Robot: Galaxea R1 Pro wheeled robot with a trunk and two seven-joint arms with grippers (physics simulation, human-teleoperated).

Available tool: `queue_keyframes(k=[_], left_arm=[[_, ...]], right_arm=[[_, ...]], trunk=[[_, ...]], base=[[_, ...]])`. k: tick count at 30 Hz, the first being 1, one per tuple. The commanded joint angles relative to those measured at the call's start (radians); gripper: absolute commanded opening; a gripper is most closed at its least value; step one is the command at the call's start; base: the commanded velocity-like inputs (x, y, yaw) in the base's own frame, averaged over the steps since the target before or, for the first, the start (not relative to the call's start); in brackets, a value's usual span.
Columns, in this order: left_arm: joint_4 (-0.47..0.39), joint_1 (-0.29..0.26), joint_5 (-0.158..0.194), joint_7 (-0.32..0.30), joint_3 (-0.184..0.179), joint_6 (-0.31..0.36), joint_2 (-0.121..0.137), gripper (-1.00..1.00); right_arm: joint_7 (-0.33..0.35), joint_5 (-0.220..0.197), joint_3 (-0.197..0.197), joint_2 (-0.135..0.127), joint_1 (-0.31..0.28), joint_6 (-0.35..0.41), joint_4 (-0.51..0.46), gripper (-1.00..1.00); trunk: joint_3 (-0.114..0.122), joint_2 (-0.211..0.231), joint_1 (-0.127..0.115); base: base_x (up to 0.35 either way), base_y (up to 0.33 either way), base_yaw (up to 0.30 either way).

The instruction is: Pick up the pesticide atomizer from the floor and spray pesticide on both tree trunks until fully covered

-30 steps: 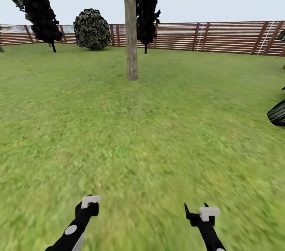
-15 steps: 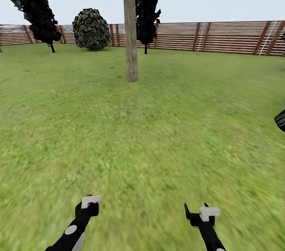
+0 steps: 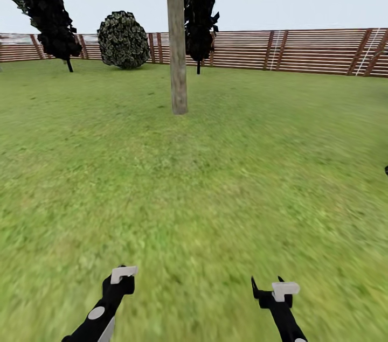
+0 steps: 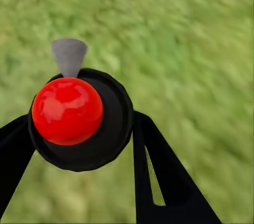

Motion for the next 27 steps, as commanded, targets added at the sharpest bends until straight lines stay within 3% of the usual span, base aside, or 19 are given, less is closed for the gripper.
queue_keyframes(k=[1,27], left_arm=[[0.0,0.0,0.0,-0.001,0.0,0.0,0.0,-1.0],[0.0,0.0,0.001,-0.001,0.0,0.0,0.0,-1.0]], right_arm=[[0.0,0.0,0.0,0.0,0.0,0.0,0.0,1.0],[-0.001,-0.002,-0.001,0.0,0.0,0.0,0.0,1.0]], trunk=[[0.0,0.0,0.0],[0.0,0.0,0.0]], base=[[0.339,0.0,0.0],[0.339,0.01,0.0]])
